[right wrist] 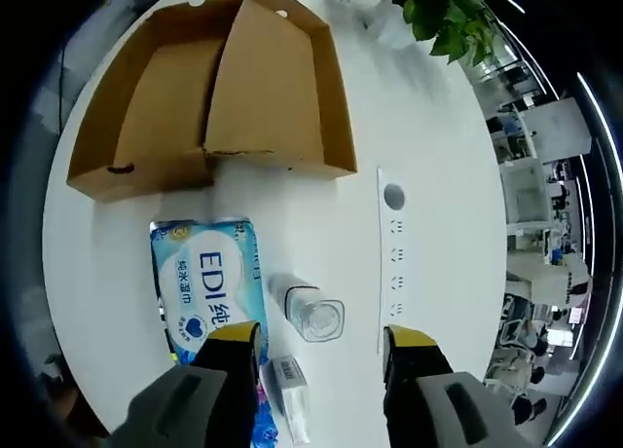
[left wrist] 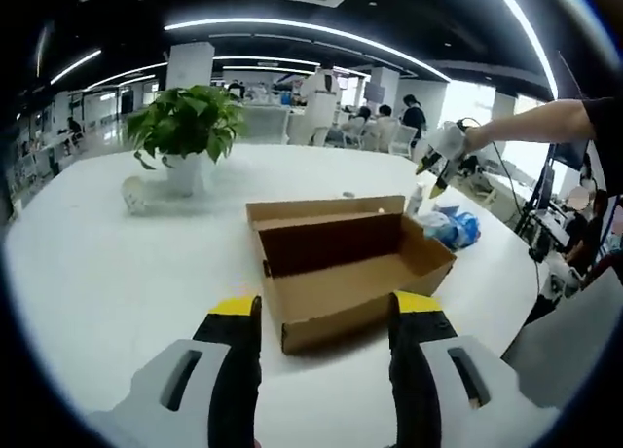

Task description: Operate the shoe box by opening the lid, removing the specified soft item, and placing it in the target area until the item is outside and the box remains undamaged.

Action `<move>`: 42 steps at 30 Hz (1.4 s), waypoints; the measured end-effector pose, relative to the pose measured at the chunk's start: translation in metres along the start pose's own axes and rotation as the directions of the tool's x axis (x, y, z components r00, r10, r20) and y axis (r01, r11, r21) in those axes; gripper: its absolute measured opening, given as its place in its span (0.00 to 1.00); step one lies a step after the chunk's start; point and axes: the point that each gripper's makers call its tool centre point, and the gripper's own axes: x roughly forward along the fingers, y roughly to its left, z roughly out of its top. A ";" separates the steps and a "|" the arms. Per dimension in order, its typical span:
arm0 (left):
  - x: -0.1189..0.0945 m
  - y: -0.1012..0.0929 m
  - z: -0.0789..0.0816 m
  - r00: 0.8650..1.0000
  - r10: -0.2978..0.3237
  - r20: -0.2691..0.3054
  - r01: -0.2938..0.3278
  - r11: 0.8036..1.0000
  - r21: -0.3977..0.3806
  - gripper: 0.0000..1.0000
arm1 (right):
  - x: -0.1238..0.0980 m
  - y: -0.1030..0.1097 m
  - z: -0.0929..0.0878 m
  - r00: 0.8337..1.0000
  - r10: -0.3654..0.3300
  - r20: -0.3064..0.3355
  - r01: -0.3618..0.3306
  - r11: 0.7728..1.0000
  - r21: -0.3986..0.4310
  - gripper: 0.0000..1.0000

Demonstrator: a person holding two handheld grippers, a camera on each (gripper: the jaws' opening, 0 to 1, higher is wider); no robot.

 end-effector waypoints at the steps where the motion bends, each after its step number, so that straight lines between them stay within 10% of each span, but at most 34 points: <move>1: 0.002 0.002 -0.001 1.000 0.005 -0.004 -0.005 1.000 -0.002 0.48 | -0.002 -0.001 0.001 1.000 -0.006 0.008 0.006 1.000 0.006 0.49; 24: 0.025 0.021 -0.021 0.997 0.012 -0.082 -0.023 0.991 -0.135 0.26 | -0.026 0.022 0.033 0.978 -0.060 0.197 0.018 0.978 0.207 0.46; 42: 0.033 0.034 -0.023 0.994 0.045 -0.104 -0.061 0.986 -0.155 0.16 | -0.024 0.047 0.062 0.952 -0.035 0.304 -0.100 0.903 0.418 0.29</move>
